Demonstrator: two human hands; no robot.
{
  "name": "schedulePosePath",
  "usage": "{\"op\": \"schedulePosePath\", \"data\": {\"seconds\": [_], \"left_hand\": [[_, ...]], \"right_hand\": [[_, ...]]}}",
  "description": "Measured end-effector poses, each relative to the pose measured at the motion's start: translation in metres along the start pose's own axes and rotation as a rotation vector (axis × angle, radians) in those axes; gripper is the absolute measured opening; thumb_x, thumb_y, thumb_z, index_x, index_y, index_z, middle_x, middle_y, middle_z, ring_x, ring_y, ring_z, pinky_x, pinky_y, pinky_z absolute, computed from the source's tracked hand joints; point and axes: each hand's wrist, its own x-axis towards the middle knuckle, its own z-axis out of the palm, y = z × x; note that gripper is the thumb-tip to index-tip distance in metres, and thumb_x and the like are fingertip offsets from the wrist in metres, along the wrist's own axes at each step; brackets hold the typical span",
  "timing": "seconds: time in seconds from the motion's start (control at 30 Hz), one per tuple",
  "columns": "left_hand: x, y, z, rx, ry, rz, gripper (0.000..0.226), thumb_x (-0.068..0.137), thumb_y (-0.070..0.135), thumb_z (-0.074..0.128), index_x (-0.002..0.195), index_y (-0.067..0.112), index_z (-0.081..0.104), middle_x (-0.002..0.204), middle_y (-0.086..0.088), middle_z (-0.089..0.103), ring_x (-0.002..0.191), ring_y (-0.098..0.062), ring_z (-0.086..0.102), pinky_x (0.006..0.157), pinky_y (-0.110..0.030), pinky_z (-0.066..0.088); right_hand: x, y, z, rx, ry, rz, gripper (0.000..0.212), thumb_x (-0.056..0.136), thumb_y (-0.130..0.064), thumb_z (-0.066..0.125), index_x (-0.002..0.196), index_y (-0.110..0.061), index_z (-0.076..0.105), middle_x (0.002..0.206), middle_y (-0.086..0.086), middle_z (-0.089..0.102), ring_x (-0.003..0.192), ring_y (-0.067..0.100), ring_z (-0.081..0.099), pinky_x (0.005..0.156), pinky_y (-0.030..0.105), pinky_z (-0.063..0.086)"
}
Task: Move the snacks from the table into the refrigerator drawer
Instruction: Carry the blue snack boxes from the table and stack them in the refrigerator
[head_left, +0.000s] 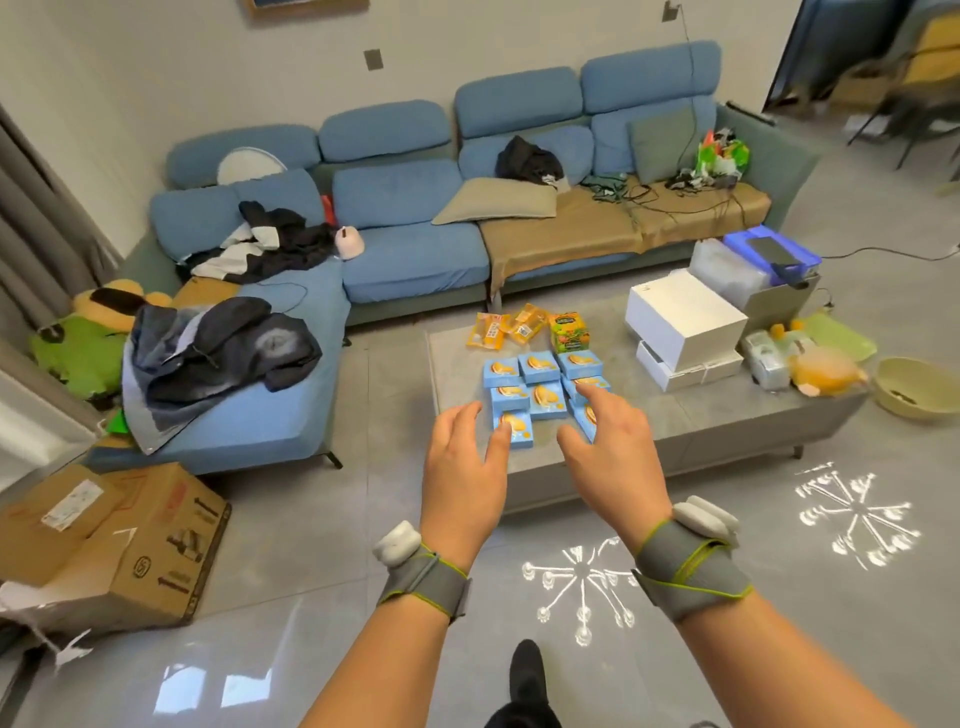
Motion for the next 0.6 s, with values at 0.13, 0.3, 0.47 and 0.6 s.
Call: {"op": "schedulePosePath", "data": {"seconds": [0.13, 0.3, 0.47, 0.6], "left_hand": [[0.055, -0.006, 0.025, -0.027, -0.03, -0.02, 0.055, 0.099, 0.047, 0.05, 0.142, 0.013, 0.056, 0.141, -0.003, 0.052, 0.132, -0.021, 0.051, 0.112, -0.033, 0.041], [0.117, -0.022, 0.049, -0.028, -0.06, -0.05, 0.066, 0.095, 0.059, 0.042, 0.141, 0.013, 0.057, 0.138, -0.002, 0.054, 0.133, -0.021, 0.05, 0.113, -0.034, 0.04], [0.188, -0.034, 0.087, -0.009, -0.139, -0.065, 0.048, 0.104, 0.042, 0.055, 0.142, 0.013, 0.056, 0.14, -0.005, 0.054, 0.134, -0.022, 0.049, 0.114, -0.033, 0.037], [0.225, -0.032, 0.119, 0.0, -0.199, -0.076, 0.047, 0.104, 0.04, 0.056, 0.143, 0.012, 0.055, 0.141, -0.006, 0.054, 0.135, -0.022, 0.047, 0.113, -0.029, 0.034]], "right_hand": [[0.062, 0.002, 0.01, -0.08, -0.029, 0.003, 0.054, 0.093, -0.02, 0.063, 0.145, -0.012, 0.054, 0.145, 0.01, 0.058, 0.135, 0.034, 0.046, 0.113, 0.042, 0.033], [0.13, 0.009, 0.025, -0.132, -0.062, 0.033, 0.054, 0.095, -0.02, 0.061, 0.147, -0.012, 0.052, 0.146, 0.011, 0.057, 0.136, 0.035, 0.044, 0.113, 0.041, 0.033], [0.194, 0.033, 0.032, -0.131, -0.063, 0.121, 0.056, 0.095, -0.025, 0.06, 0.149, -0.017, 0.05, 0.149, 0.007, 0.055, 0.138, 0.033, 0.042, 0.114, 0.041, 0.034], [0.239, 0.055, 0.03, -0.121, -0.078, 0.189, 0.056, 0.095, -0.024, 0.06, 0.15, -0.021, 0.049, 0.151, 0.006, 0.052, 0.14, 0.032, 0.04, 0.113, 0.041, 0.034]]}}
